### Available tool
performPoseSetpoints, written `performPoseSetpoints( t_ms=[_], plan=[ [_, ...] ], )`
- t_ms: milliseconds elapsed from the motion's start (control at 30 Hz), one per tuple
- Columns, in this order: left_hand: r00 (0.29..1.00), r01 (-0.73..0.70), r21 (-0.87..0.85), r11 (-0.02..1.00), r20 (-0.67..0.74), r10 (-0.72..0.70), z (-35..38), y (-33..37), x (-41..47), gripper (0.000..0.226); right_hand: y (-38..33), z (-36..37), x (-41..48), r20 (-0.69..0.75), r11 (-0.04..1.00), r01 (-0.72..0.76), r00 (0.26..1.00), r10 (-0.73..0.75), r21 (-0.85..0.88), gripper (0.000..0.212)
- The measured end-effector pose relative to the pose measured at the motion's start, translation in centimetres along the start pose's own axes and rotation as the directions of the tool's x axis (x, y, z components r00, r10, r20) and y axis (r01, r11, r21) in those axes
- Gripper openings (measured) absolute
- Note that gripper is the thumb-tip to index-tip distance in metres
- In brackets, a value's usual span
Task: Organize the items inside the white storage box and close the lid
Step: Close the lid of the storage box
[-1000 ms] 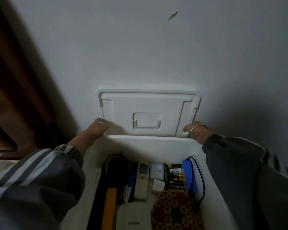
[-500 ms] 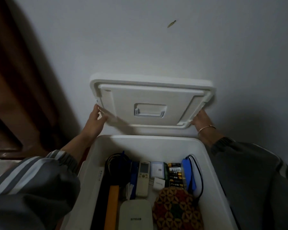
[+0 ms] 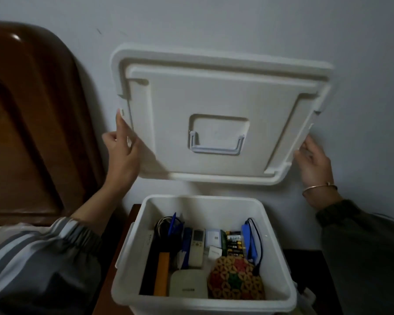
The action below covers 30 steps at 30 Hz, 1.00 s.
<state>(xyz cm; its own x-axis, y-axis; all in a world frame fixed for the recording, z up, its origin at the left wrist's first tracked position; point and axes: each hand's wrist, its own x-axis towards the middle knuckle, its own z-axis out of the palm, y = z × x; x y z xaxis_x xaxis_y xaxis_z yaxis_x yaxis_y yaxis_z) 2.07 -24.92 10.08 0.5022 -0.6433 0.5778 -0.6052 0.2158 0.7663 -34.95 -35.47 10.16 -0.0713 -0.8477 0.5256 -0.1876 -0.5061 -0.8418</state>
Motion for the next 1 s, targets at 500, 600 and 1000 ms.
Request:
performPoseSetpoints(
  t_ms=[500,600,1000],
  plan=[
    [0.808,0.521,0.050,0.852,0.294,-0.511,-6.4,-3.1,-13.5,0.025,3.3,-4.2,-11.2,0.509,0.866,-0.441,0.703,0.497,-0.235,0.040],
    [0.756,0.595,0.054,0.802,0.302,-0.581,-5.7,-5.8,-16.7,0.022,5.2,-3.7,-13.5,0.499,0.821,-0.505,0.656,0.566,-0.267,0.043],
    [0.751,0.566,0.223,0.794,0.260,-0.608,-3.0,-8.9,-17.9,0.044,9.1,-2.1,-16.4,0.386,0.754,-0.518,0.651,0.654,-0.405,0.059]
  ],
)
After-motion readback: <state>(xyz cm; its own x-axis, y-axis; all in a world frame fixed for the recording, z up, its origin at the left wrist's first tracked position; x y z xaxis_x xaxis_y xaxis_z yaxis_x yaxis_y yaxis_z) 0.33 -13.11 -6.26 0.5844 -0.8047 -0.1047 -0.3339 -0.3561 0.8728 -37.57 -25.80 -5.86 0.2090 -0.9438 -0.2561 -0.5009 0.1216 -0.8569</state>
